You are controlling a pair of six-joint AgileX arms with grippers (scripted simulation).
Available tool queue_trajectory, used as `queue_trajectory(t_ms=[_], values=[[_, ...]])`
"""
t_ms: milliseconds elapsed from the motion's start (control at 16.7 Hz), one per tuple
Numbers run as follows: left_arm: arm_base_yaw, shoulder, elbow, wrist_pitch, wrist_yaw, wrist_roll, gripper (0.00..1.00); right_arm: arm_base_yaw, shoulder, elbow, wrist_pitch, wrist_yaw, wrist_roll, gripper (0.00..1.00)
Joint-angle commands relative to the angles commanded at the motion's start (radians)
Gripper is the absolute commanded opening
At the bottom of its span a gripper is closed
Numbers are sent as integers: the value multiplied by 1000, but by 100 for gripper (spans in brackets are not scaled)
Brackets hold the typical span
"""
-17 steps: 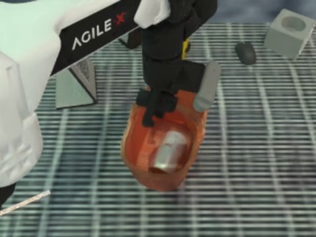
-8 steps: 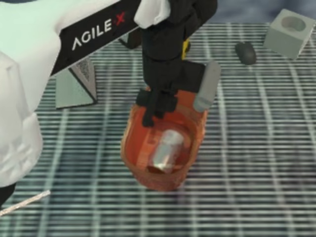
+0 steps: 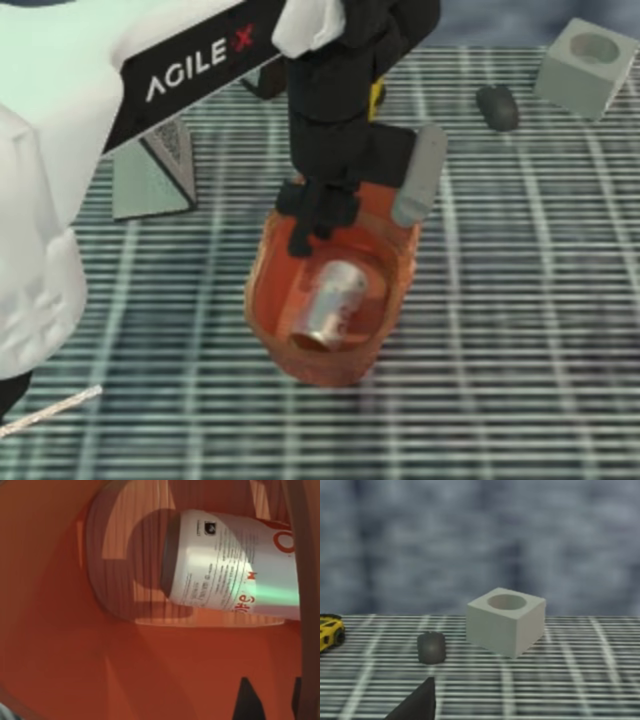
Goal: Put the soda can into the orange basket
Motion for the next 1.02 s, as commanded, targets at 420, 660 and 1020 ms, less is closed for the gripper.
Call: queue_trajectory(t_ms=[420,660,1020], values=[[0,0,0,0,0,0,0,0,0,0,0,0,0,100],[1,1,-1,0,0,1,0,0,0,0,0,0,0,100],[39,-5,135,-149,0,30,0,0,0,0,0,0,0,100]])
